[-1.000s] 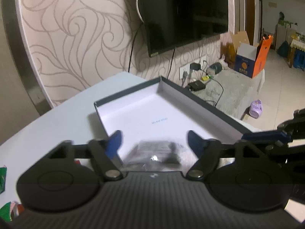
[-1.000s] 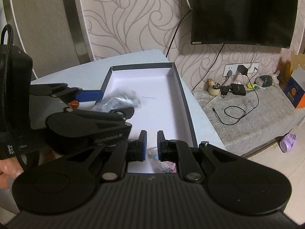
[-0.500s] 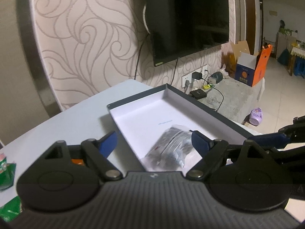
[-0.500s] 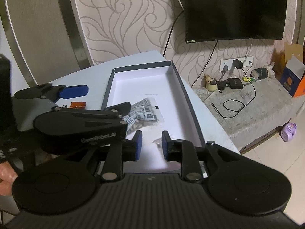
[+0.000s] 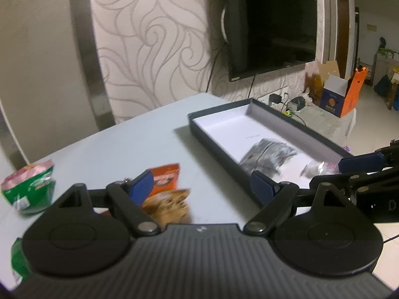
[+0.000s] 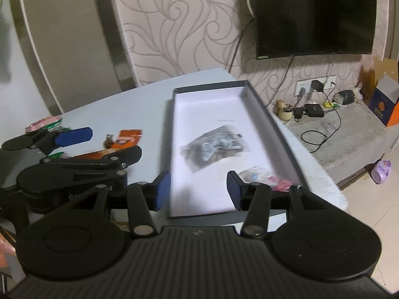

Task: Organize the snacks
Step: 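Open both grippers to release the snacks into the box, then move the left tool to the peanut bag while the right tool approaches the gold cake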

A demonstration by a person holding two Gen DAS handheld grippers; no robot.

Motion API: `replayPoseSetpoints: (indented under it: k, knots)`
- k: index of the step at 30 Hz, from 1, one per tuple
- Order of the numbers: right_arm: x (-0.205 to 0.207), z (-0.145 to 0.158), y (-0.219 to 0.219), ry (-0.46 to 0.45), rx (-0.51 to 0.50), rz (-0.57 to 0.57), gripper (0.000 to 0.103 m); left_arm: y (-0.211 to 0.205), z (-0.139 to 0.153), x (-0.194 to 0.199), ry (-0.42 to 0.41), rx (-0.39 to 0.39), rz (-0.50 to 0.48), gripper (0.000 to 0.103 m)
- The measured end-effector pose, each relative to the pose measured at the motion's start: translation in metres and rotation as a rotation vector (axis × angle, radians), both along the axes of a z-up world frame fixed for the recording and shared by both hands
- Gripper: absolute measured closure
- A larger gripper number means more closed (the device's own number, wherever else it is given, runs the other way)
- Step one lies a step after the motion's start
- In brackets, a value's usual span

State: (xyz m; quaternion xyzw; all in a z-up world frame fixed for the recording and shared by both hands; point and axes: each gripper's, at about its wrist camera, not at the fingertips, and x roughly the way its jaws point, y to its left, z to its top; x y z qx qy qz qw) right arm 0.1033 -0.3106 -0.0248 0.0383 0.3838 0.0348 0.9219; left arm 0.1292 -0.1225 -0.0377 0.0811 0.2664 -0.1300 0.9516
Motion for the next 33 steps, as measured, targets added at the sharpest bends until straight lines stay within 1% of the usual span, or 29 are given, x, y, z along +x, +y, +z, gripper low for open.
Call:
replayPoseSetpoints:
  k: [2, 4, 10, 18, 24, 30, 33]
  knots:
    - [-0.002, 0.0, 0.012, 0.003, 0.002, 0.014, 0.044, 0.009, 0.001, -0.003, 0.005, -0.001, 0.01, 0.017]
    - [-0.005, 0.001, 0.021, -0.001, 0.005, 0.026, 0.039, 0.017, 0.001, -0.005, 0.004, 0.0, 0.018, 0.017]
    - [-0.013, 0.002, 0.046, -0.006, 0.012, 0.041, 0.033, 0.035, 0.0, -0.011, 0.01, 0.006, 0.028, 0.017]
    - [-0.026, -0.004, 0.064, 0.012, 0.019, 0.037, 0.032, 0.052, -0.011, -0.015, 0.039, 0.011, 0.024, 0.017]
    - [-0.032, -0.008, 0.066, 0.028, 0.018, 0.024, 0.032, 0.049, -0.025, -0.012, 0.076, 0.018, 0.01, 0.017]
    - [-0.039, -0.007, 0.056, 0.037, 0.013, -0.002, 0.031, 0.037, -0.037, 0.001, 0.092, 0.037, 0.013, 0.017]
    - [-0.042, -0.007, 0.049, 0.036, 0.01, -0.02, 0.025, 0.03, -0.043, 0.012, 0.103, 0.05, 0.023, 0.017]
